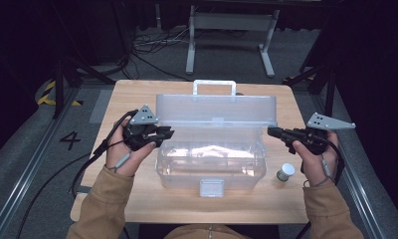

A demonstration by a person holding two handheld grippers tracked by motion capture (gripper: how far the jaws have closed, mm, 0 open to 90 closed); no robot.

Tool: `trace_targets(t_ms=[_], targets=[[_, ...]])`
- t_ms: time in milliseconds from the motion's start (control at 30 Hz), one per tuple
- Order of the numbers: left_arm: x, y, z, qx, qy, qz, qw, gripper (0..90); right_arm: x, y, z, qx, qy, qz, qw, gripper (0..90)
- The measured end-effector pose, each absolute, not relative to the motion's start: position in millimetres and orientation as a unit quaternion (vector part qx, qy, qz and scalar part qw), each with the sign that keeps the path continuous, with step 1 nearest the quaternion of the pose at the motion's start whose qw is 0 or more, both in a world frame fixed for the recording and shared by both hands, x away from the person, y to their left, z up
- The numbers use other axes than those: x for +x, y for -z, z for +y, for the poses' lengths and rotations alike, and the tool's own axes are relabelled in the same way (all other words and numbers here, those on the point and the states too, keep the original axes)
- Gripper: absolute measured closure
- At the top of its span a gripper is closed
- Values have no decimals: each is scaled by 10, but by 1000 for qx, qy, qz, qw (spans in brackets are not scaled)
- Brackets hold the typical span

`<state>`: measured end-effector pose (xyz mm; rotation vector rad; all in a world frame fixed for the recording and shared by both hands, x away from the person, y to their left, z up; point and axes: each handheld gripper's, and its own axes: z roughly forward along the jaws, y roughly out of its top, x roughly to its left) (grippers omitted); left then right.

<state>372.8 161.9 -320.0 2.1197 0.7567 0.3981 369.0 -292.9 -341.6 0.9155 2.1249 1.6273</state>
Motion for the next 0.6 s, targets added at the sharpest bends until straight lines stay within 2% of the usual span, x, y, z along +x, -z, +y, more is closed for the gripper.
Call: trace_targets(t_ms=[133, 300, 600], targets=[[3747, 3197, 1669, 836, -176, 313, 415, 890, 3685, 3422, -2929, 318, -569, 742, 156, 900], [3776, 3197, 1732, 826, -177, 323, 427, 897, 3676, 3437, -2944, 323, -566, 744, 151, 900], [3836, 3178, 1756, 823, -170, 321, 437, 897, 3545, 3439, -2997, 339, -534, 758, 159, 817]])
